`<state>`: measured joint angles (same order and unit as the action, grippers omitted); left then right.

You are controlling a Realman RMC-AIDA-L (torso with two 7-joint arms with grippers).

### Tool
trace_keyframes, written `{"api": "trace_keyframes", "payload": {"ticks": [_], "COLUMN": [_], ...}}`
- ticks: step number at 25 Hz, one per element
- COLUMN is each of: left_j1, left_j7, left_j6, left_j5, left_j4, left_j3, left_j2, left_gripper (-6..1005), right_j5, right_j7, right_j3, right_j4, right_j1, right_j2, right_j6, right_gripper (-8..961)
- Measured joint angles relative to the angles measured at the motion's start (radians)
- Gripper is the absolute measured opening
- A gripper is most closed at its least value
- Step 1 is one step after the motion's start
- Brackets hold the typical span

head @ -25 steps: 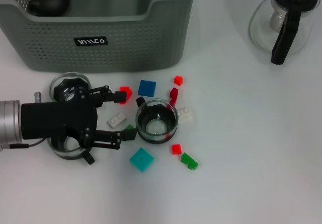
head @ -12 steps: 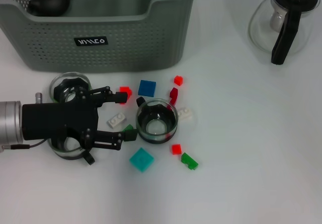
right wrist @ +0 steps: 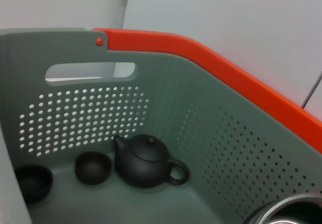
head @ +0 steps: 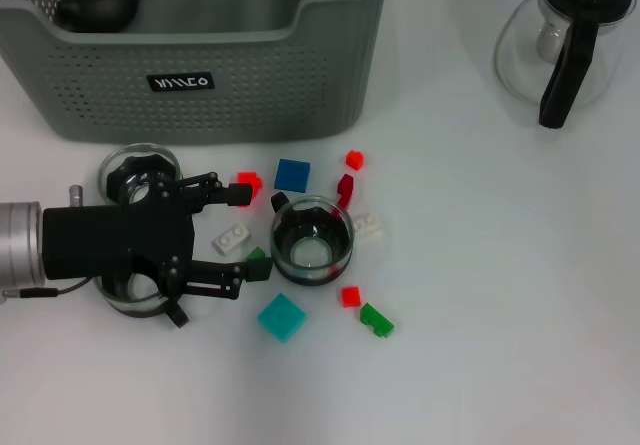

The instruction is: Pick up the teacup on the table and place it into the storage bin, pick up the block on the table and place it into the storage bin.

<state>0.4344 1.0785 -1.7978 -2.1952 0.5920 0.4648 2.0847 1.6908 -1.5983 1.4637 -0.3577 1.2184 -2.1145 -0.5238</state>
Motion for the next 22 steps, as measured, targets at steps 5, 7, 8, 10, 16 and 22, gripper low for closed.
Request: {"api": "trace_keyframes", "payload": {"ticks": [5, 7, 8, 10, 16, 22], "left_j1": [0.000, 0.000, 0.000, 0.000, 0.000, -0.001], "left_j7": [-0.001, -0.002, -0.002, -0.002, -0.001, -0.002], "left_j6": [0.000, 0.000, 0.000, 0.000, 0.000, 0.011], "left_j5": [0.000, 0.000, 0.000, 0.000, 0.000, 0.000], "left_j4": [0.000, 0.000, 0.000, 0.000, 0.000, 0.000], "left_j3": [0.000, 0.000, 0.000, 0.000, -0.001, -0.002], "left_j2": [0.000, 0.000, 0.000, 0.000, 0.000, 0.000], "left_gripper": [933, 933, 933, 933, 933, 933], "right_j5": [0.000, 0.000, 0.000, 0.000, 0.001, 0.007], "right_j7": [0.000, 0.000, 0.000, 0.000, 0.000, 0.000], "right_j3": [0.000, 0.000, 0.000, 0.000, 0.000, 0.000], "right_j4": [-0.001, -0.001, -0.001, -0.006, -0.014, -0.027], "right_j1": [-0.001, -0.002, -0.002, -0.002, -0.003, -0.009], "right_j2": [0.001, 0.002, 0.002, 0.003, 0.005, 0.006], "right_j6": [-0.009, -0.014, -0.016, -0.026, -0.039, -0.044], "right_gripper": [63, 75, 81, 93, 174, 277]}}
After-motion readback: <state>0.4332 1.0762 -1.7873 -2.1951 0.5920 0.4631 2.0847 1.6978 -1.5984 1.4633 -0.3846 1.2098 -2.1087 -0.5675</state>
